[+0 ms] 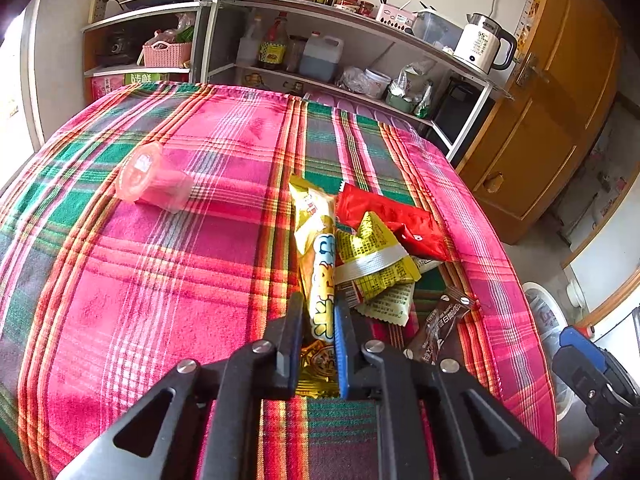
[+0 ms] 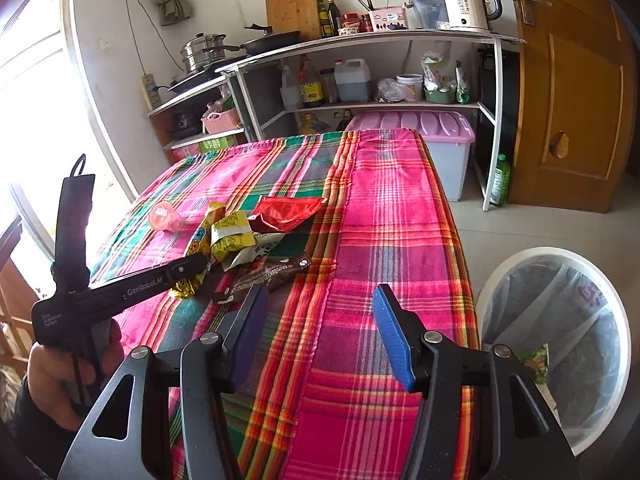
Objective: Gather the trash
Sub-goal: 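Grasp the yellow stick wrapper with the left tool while the right tool grasps the brown wrapper, then carry both wrappers over the bin and open both tools to drop them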
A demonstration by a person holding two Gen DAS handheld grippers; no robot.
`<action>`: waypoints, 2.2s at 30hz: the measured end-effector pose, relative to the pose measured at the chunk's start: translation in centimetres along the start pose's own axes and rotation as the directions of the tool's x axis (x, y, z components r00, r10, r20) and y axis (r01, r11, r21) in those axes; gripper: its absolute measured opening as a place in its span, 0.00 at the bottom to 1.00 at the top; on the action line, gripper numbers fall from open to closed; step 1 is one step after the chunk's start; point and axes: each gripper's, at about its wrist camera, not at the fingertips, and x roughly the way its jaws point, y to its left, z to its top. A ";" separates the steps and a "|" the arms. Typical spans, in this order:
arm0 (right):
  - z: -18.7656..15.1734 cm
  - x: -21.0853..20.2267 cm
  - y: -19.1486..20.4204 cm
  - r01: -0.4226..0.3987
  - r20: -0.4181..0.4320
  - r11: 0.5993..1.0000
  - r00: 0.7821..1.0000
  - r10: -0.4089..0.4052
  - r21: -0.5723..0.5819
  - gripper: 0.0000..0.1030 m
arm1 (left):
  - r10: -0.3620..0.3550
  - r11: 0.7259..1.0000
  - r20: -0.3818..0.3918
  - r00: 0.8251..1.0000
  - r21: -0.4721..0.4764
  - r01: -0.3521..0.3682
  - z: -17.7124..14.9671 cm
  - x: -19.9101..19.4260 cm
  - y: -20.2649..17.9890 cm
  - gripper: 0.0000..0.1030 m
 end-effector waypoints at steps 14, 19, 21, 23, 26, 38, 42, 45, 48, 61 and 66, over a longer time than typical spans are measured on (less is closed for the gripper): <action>0.7 6.3 3.7 -0.021 -0.116 1.000 0.993 0.022 0.014 0.52 | -0.030 1.000 0.083 0.996 -0.006 0.031 -1.2 -3.9 2.9 0.09; 1.1 8.4 4.4 0.024 -0.143 0.999 0.990 -0.017 0.045 0.52 | -0.040 0.999 0.095 0.995 -0.013 0.041 -1.4 -4.5 4.0 0.09; 1.4 8.9 4.8 0.047 -0.144 0.998 0.989 -0.040 0.044 0.52 | -0.045 0.999 0.094 0.995 -0.019 0.047 -1.5 -4.5 4.4 0.09; 1.7 9.1 5.1 0.073 -0.145 0.997 0.987 -0.068 0.033 0.52 | -0.048 0.998 0.092 0.995 -0.023 0.050 -1.6 -4.5 4.6 0.09; 1.8 9.5 5.8 0.125 -0.156 0.992 0.980 -0.125 -0.014 0.49 | -0.053 0.998 0.091 0.994 -0.024 0.055 -1.6 -4.4 4.9 0.09; 1.0 7.5 4.1 0.101 -0.148 0.995 0.984 -0.103 -0.020 0.22 | -0.022 1.000 0.106 0.994 0.012 0.021 -2.0 -5.2 4.0 0.09; 0.6 5.8 3.7 0.063 -0.120 0.998 0.991 -0.065 -0.018 0.21 | -0.006 0.999 0.115 0.993 0.042 0.001 -2.3 -5.8 2.9 0.09; 0.2 4.2 3.0 0.042 -0.100 0.999 0.994 -0.042 -0.002 0.21 | 0.005 0.998 0.126 0.992 0.068 -0.014 -2.6 -6.5 1.9 0.09; -0.1 2.5 2.3 0.030 -0.078 0.999 0.997 -0.029 0.011 0.21 | -0.001 0.996 0.129 0.992 0.087 -0.010 -2.8 -7.0 0.8 0.09; -2.3 -4.6 -2.6 0.037 0.003 0.994 0.999 -0.038 0.102 0.21 | -0.078 0.979 0.123 0.989 0.195 0.053 -4.0 -8.2 -5.9 0.09; -3.1 -6.5 -4.9 0.058 0.022 0.988 0.998 -0.062 0.140 0.21 | -0.117 0.965 0.097 0.988 0.245 0.090 -4.7 -7.8 -8.9 0.09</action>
